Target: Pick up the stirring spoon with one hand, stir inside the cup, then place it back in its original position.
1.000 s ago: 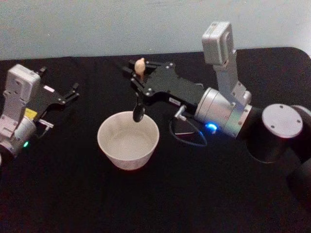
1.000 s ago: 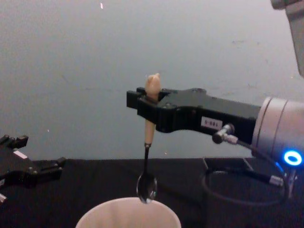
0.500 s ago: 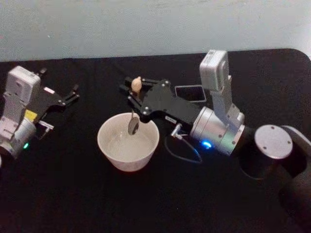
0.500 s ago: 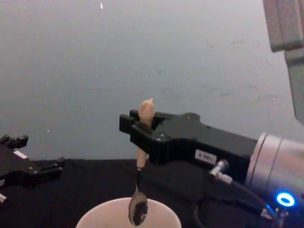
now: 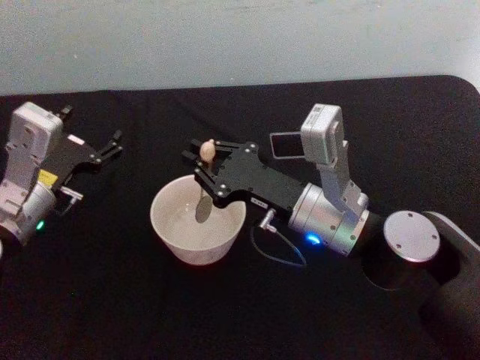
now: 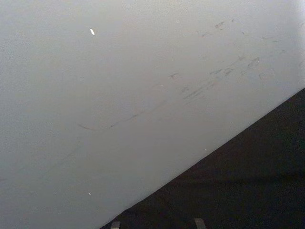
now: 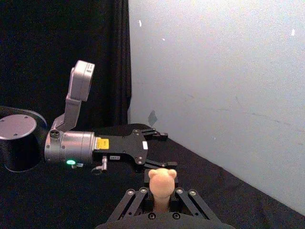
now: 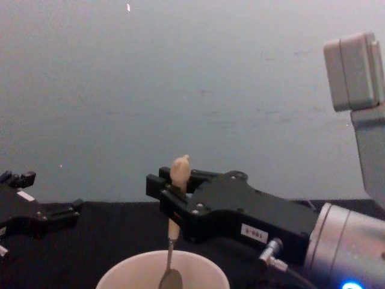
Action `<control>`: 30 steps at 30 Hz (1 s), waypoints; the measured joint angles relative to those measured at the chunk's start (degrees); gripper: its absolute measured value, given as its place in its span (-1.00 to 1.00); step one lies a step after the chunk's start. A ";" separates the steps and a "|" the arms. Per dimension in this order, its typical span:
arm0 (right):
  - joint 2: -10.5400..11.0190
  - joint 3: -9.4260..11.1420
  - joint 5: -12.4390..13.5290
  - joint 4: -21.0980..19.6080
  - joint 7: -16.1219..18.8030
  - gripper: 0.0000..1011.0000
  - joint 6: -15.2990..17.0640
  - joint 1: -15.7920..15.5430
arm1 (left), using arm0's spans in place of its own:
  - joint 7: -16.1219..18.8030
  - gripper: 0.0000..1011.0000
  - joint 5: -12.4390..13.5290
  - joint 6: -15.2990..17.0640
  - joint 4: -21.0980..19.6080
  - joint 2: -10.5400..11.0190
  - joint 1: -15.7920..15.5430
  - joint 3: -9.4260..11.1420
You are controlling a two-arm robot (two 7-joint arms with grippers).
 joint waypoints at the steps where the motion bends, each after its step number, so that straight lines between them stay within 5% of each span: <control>1: -0.06 0.01 -0.07 0.16 0.04 -0.68 -0.17 -0.03 | 0.00 0.98 0.00 0.00 0.00 0.00 -0.01 0.00; 30: -1.07 0.70 -1.61 2.97 0.09 -0.68 -0.54 -0.64 | 0.00 0.98 0.00 0.00 0.00 0.00 0.00 0.00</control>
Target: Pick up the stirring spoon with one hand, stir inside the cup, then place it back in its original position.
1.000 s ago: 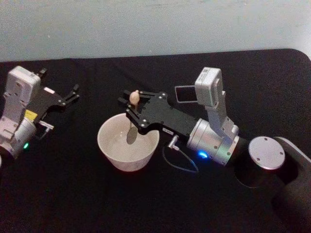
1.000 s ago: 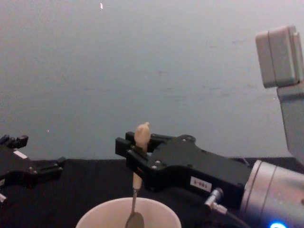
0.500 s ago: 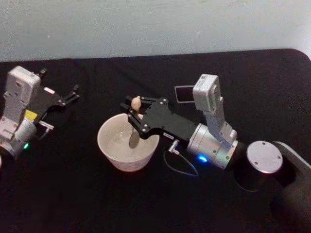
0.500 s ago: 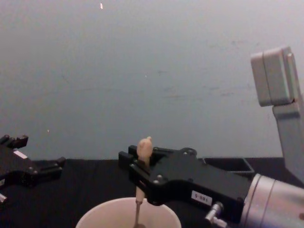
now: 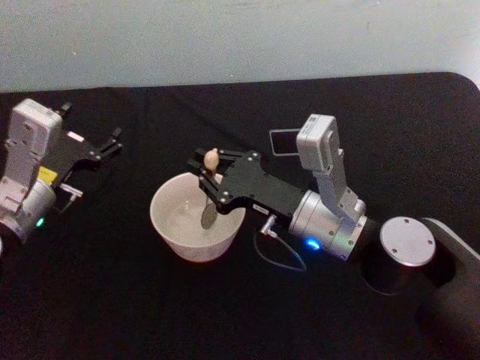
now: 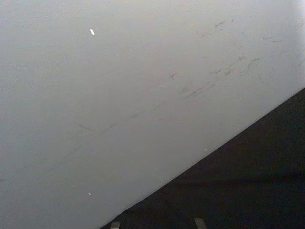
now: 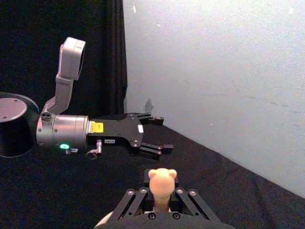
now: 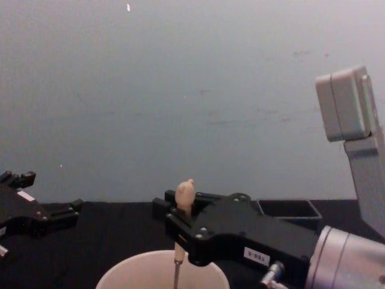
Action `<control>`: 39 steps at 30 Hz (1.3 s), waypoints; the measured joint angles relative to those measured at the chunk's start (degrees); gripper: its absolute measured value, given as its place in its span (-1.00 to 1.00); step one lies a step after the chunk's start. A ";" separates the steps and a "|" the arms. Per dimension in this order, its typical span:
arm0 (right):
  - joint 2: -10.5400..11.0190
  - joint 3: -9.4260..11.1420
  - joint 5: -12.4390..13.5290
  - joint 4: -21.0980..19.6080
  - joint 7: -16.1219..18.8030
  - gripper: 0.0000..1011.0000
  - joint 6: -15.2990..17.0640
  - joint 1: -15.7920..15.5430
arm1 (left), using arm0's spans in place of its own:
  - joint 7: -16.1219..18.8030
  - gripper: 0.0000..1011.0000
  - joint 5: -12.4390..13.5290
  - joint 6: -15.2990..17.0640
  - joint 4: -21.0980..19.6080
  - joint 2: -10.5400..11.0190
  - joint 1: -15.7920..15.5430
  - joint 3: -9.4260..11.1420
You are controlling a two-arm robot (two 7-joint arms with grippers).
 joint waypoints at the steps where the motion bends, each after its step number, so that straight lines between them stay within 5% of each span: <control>1: 0.00 0.01 -0.03 0.00 -0.01 -0.68 0.01 -0.01 | 0.00 0.98 0.00 0.00 0.00 0.00 0.00 0.00; 39: -0.24 0.53 -1.51 0.89 -0.70 -0.68 0.35 -0.07 | 0.00 0.98 0.00 0.00 0.00 0.00 0.00 0.00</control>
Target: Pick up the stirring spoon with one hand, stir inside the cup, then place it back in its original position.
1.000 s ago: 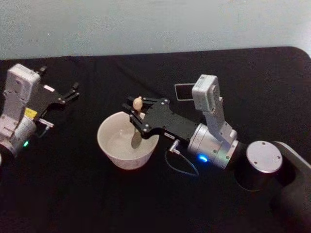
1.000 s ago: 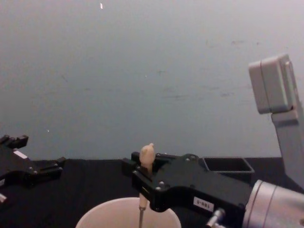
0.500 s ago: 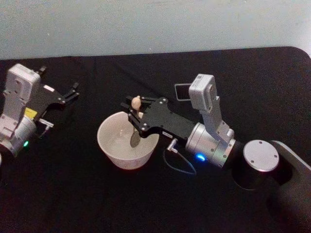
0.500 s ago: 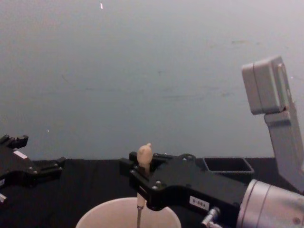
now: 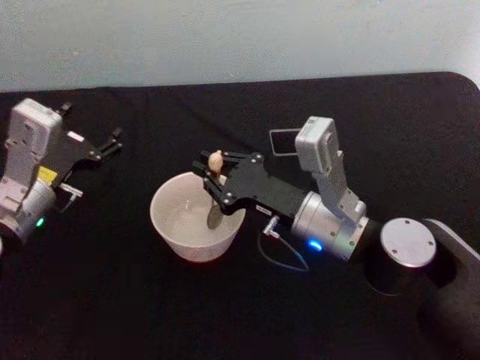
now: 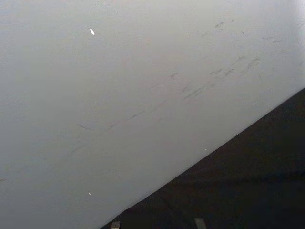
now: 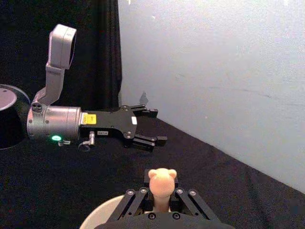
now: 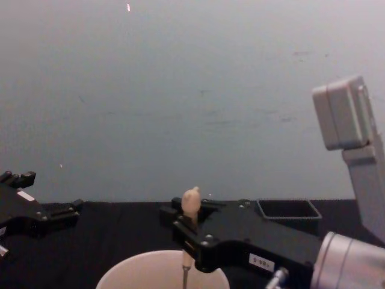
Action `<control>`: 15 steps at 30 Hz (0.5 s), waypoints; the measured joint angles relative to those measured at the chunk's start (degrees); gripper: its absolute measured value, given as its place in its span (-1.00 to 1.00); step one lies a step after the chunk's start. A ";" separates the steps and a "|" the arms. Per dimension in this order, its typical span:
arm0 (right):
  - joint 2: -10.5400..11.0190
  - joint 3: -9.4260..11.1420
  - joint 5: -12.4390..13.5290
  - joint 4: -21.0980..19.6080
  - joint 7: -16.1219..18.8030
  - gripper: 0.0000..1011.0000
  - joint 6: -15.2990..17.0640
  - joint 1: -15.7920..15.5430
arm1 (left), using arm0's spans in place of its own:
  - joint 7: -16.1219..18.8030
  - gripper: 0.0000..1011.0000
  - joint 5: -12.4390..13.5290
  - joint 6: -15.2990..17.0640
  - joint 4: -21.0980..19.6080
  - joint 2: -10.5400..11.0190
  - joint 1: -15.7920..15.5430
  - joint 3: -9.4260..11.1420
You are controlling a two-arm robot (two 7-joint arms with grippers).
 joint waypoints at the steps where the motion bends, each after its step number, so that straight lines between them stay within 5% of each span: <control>1: 0.13 0.07 0.00 -0.20 0.01 -0.68 0.05 -0.12 | 0.00 0.98 0.00 0.00 0.00 0.00 0.00 0.00; 15: 2.95 0.34 2.04 -5.12 1.74 -0.68 0.56 -2.95 | 0.00 0.98 0.00 0.00 0.00 0.00 0.00 0.00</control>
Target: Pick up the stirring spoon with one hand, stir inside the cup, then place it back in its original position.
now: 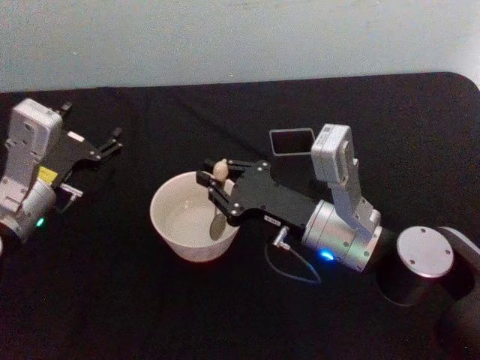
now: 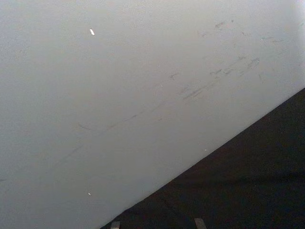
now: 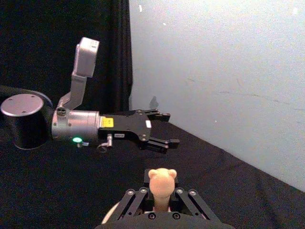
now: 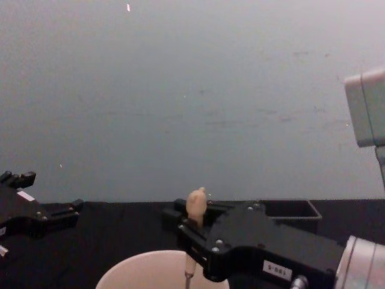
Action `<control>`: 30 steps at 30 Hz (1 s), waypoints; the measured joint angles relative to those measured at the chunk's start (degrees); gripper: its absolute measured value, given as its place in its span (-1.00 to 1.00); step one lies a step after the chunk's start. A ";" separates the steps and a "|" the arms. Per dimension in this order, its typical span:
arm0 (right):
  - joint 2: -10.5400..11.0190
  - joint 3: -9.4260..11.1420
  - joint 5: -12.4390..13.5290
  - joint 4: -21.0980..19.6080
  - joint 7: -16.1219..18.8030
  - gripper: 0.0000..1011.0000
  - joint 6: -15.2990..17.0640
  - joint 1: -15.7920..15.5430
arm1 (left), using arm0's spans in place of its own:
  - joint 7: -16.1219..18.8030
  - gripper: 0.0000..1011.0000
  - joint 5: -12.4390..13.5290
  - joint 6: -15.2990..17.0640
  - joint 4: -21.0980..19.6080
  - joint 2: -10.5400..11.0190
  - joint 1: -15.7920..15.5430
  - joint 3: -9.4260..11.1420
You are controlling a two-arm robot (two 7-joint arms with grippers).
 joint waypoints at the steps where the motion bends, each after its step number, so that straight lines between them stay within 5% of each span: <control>1: 0.13 -0.14 0.01 -0.22 0.10 -0.68 0.04 -0.13 | 0.00 0.98 0.00 0.00 0.00 0.00 0.00 0.00; 30: -3.39 -2.89 -2.30 4.13 -1.18 -0.68 -0.25 3.46 | 0.00 0.98 0.00 0.00 0.00 0.00 0.00 0.00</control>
